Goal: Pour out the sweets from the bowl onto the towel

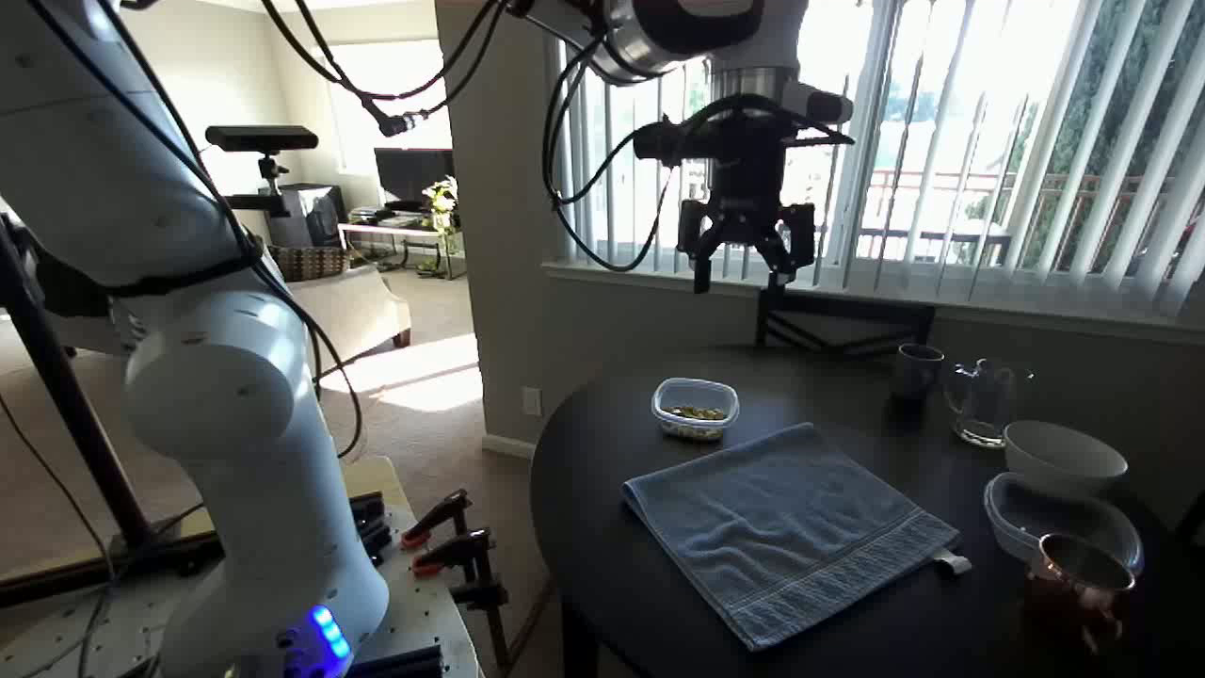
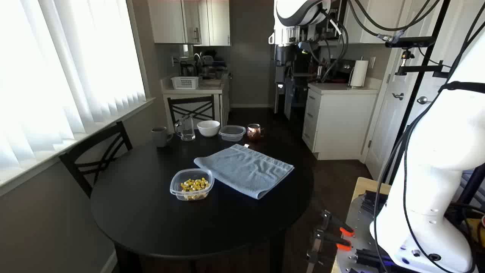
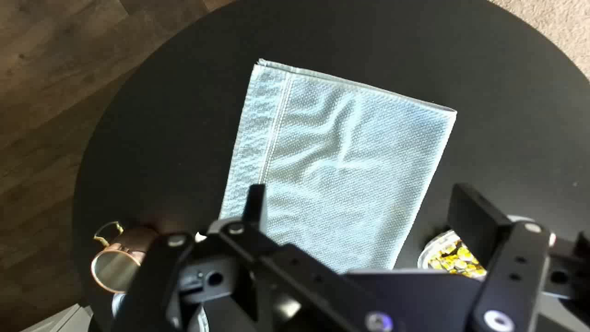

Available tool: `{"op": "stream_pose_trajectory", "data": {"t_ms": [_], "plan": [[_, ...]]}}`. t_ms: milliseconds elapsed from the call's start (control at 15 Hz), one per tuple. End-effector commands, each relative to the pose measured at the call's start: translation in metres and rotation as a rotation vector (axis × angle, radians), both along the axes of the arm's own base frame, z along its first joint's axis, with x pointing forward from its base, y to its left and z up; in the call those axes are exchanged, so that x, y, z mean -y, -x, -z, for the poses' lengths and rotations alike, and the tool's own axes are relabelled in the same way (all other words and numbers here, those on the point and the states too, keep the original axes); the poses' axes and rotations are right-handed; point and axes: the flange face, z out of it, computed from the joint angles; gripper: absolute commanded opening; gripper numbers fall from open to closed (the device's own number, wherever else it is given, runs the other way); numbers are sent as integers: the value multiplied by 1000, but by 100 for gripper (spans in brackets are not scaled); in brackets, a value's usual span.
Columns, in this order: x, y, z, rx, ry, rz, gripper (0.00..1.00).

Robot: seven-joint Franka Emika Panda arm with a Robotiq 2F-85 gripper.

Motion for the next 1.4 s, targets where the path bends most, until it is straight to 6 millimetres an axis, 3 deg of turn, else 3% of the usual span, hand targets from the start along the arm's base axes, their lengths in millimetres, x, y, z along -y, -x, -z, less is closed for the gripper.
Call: {"op": "stream_pose_trajectory", "data": {"t_ms": [0, 1067, 1200, 1333], "plan": [[0, 0, -1, -1, 0, 0, 100], [0, 0, -1, -1, 0, 0, 100], [-35, -15, 9, 18, -5, -43, 100], [-87, -30, 24, 29, -42, -99, 100]]}}
